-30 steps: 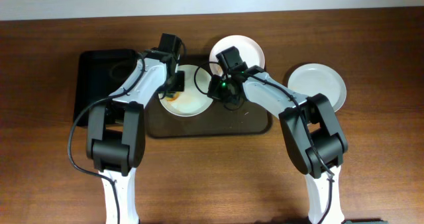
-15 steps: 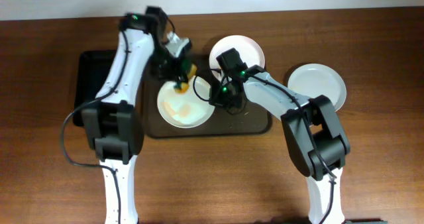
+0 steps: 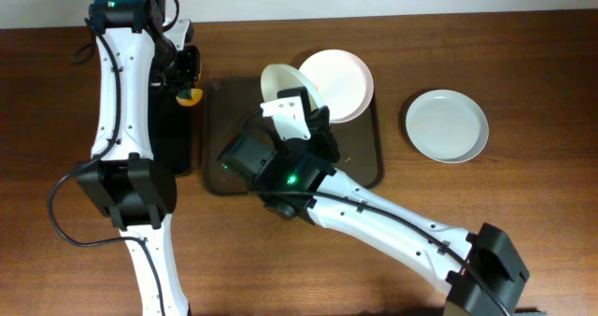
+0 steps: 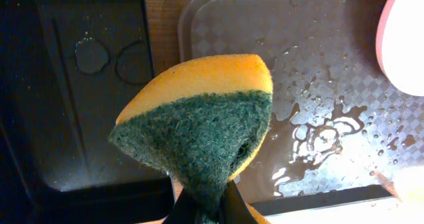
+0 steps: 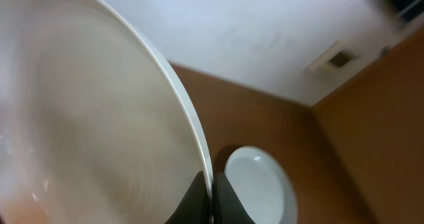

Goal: Clean dirty plates on tray and stack at the side
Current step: 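Carry the plate with the right gripper onto the plate at right, then grasp the back white plate rim with the right gripper and pull forward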

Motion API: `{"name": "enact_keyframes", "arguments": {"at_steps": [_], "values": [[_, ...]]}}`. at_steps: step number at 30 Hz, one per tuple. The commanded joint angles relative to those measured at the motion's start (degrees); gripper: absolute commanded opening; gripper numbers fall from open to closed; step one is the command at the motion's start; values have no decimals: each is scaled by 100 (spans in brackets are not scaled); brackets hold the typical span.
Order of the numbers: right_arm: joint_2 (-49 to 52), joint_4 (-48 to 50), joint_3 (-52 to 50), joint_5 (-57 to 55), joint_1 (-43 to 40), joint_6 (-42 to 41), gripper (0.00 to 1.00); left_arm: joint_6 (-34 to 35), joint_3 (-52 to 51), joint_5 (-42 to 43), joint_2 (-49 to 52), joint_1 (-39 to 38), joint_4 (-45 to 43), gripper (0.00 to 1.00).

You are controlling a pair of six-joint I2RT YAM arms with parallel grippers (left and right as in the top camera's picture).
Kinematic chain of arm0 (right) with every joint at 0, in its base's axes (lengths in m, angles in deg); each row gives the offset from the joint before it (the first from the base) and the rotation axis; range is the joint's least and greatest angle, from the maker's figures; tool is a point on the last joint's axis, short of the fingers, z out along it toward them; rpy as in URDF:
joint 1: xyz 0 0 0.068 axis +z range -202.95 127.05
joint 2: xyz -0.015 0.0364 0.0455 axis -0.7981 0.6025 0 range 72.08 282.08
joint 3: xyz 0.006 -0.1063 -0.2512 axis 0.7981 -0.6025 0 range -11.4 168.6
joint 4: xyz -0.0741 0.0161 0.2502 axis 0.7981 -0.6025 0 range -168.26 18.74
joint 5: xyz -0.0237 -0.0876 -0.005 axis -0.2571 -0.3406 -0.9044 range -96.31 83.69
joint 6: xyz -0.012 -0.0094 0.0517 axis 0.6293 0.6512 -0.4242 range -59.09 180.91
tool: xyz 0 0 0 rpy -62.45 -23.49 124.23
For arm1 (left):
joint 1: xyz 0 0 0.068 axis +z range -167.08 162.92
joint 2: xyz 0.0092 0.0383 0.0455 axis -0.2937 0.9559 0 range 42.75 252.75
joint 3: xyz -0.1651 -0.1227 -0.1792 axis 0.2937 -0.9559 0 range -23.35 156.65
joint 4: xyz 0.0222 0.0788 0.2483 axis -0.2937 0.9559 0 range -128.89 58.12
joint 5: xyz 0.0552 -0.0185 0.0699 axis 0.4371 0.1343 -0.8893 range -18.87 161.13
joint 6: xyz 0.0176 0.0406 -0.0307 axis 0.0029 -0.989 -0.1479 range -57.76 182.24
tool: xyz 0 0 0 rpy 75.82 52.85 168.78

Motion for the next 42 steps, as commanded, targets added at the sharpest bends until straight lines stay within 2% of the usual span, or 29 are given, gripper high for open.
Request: {"name": "enact_keyframes", "arguments": {"at_steps": [1,5,7,10,13,16,17,19,21,24,27,28,29,32,33,34,36,39,42], "values": [[-11,122,24,-1440,282,-50,4,81,-140,-81,-9,0,-42,1],[-11,138,24,-1545,321,-55,4,81,-149,-76,-9,0,-74,0],[-11,136,24,-1248,284,-94,4,83,-149,-74,-9,-2,-79,1],[-72,-116,24,1200,-376,-94,4,109,-149,-55,-9,-26,-144,0],[-452,-256,24,4511,-1930,-92,4,122,-149,-57,-9,-157,-275,0],[-614,-647,20,7005,-4328,122,4,122,-149,-57,-9,-275,-426,1],[-590,-850,-11,7193,-5154,164,4,122,-151,-57,-9,-332,-450,0],[-590,-796,-334,7200,-6247,210,4,122,-153,-57,-9,-372,-540,0],[-590,-299,-907,7200,-6981,208,4,122,-153,-55,-9,-407,-671,0],[-573,678,-1657,7226,-7460,203,5,122,-153,-57,-7,-417,-756,1],[-490,1266,-2057,7230,-7407,201,8,122,-153,-57,9,-415,-758,1],[-402,1296,-2057,7309,-7399,201,37,122,-153,-57,33,-415,-752,0],[-402,1338,-2055,7449,-7396,205,49,122,-153,-57,68,-417,-748,1],[-446,1416,-1556,8524,-6994,573,64,122,-153,-57,94,-422,-756,0],[-444,1488,-1346,8557,-6487,546,66,122,-153,-57,94,-437,-758,0],[-437,1744,-1325,8448,-5932,227,62,122,-153,-57,94,-444,-761,0],[-74,2186,-1325,7541,-4898,-748,60,122,-153,-57,94,-444,-750,1],[791,2636,-1325,7243,-4170,-1587,58,122,-153,-57,94,-444,-745,0],[1115,2793,-1325,7154,-4039,-1733,53,122,-153,-59,94,-452,-730,1]]}}
